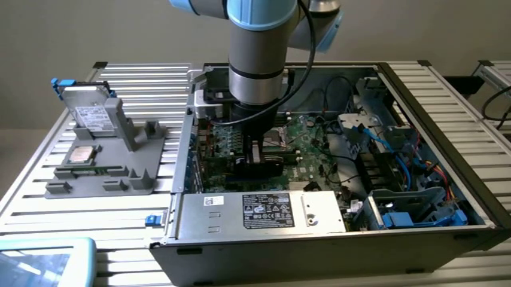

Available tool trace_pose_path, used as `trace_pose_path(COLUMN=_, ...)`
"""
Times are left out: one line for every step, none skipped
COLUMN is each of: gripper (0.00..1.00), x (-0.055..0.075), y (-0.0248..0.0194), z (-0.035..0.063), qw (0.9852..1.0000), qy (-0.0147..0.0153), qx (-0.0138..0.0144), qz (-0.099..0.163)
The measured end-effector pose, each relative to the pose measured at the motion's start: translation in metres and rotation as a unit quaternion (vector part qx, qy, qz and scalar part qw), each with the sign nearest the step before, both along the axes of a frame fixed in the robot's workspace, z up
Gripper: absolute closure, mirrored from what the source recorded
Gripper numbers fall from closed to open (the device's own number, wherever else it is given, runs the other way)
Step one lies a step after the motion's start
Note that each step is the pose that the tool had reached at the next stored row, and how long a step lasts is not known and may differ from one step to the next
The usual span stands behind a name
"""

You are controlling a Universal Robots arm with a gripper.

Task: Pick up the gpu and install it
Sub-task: 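Insert the gpu into the slot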

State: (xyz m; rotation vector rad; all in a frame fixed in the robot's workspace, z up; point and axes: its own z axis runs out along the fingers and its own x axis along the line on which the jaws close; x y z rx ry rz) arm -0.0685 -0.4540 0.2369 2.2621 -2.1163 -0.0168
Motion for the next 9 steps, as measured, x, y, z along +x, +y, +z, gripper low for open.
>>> trace_pose_path(gripper=0.73, x=0.0000, y=0.0000, z=0.0000, qw=1.0000, qy=0.0000, qx=0.0000, qz=0.000)
trace_pose_path(gripper=0.73, x=0.0000, y=0.0000, z=0.0000, qw=1.0000, qy=0.0000, qx=0.0000, qz=0.001)
trace_pose_path(gripper=0.73, x=0.0000, y=0.0000, z=0.0000, qw=1.0000, qy=0.0000, qx=0.0000, qz=0.001)
trace_pose_path(gripper=0.73, x=-0.0001, y=0.0000, z=0.0000, qw=1.0000, qy=-0.0001, qx=0.0000, qz=0.002)
trace_pose_path(gripper=0.73, x=-0.0002, y=0.0000, z=-0.0001, qw=1.0000, qy=0.0000, qx=0.0000, qz=0.002)
trace_pose_path(gripper=0.73, x=-0.0003, y=0.0000, z=-0.0002, qw=1.0000, qy=-0.0001, qx=0.0000, qz=0.003)
trace_pose_path(gripper=0.73, x=-0.0003, y=-0.0001, z=-0.0002, qw=1.0000, qy=-0.0003, qx=0.0000, qz=0.004)
trace_pose_path(gripper=0.73, x=-0.0004, y=-0.0001, z=-0.0003, qw=1.0000, qy=-0.0003, qx=-0.0001, qz=0.004)
trace_pose_path(gripper=0.73, x=-0.0006, y=-0.0001, z=-0.0003, qw=1.0000, qy=-0.0005, qx=-0.0002, qz=0.005)
